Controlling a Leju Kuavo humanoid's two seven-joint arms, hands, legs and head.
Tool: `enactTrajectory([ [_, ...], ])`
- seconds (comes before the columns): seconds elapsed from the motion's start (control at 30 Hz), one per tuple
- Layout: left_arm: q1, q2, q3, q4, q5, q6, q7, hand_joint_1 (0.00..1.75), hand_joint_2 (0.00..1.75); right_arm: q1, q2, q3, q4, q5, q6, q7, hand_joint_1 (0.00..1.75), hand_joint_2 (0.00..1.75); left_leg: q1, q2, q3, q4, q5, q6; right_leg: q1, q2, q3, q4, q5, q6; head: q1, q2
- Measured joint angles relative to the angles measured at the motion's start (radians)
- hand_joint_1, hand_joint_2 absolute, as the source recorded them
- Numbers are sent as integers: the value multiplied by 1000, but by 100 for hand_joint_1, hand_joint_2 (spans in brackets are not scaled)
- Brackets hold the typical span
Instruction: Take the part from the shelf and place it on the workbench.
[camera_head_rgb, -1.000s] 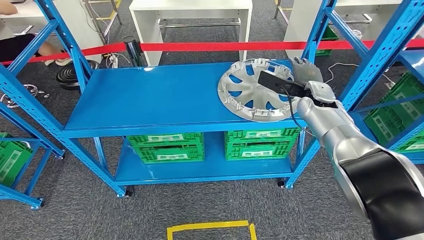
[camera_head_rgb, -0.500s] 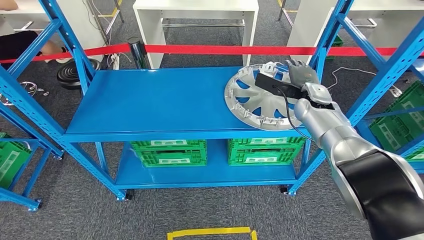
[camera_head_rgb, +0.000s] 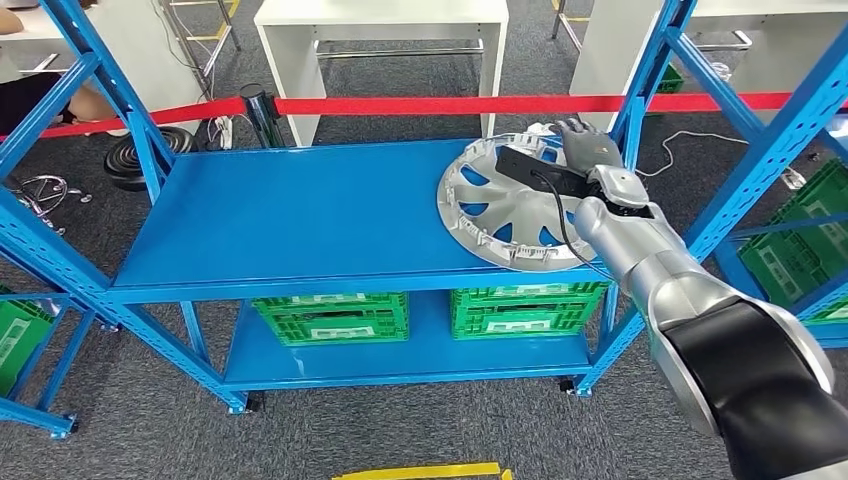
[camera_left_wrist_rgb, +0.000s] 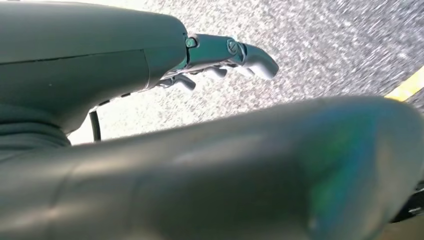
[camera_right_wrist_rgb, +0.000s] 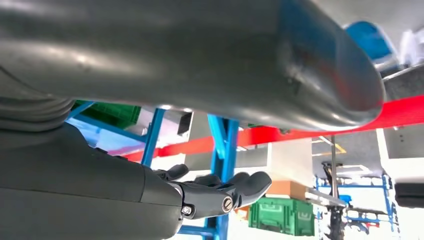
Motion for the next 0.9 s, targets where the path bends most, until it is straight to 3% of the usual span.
enactTrajectory([
  [0.1, 0, -2, 0, 0, 0, -1, 0, 0, 0, -1, 1, 0, 0, 0, 0, 0, 0, 0, -2, -1, 9, -18, 2, 3, 3, 1, 1, -3, -2, 0, 0, 0],
  [0.3, 0, -1, 2, 0, 0, -1, -2, 0, 0, -1, 3, 0, 0, -3, -1, 0, 0, 0, -4, -4, 9, -18, -3, 16, 2, -2, 11, -17, 0, 10, 1, 0],
  [0.43, -1, -2, 4, 0, -3, -1, -6, 0, 0, -1, 18, 0, 0, -19, -3, -1, 0, 0, -4, -3, 9, -17, -4, 18, 2, -1, 11, -20, 1, 17, 0, 0],
  [0.63, -4, -2, 5, 0, -10, -1, -11, 0, 0, 18, 60, 0, 0, -32, -24, 6, 0, 0, -3, -3, 11, -17, -4, 18, 3, -1, 12, -21, 2, 17, 0, 0],
  [0.77, -5, -3, 5, 0, -18, -1, -13, 0, 0, 45, 69, 0, 1, -44, -15, 18, 0, 175, -3, -3, 11, -18, -3, 18, 3, -2, 12, -21, 1, 17, 0, 0],
  [0.9, -9, -3, 5, 0, -26, -5, -12, 0, 0, 71, 69, -1, 4, -76, 49, 1, 0, 175, -3, -2, 11, -18, -3, 18, 3, -1, 12, -20, 1, 17, 0, 0],
])
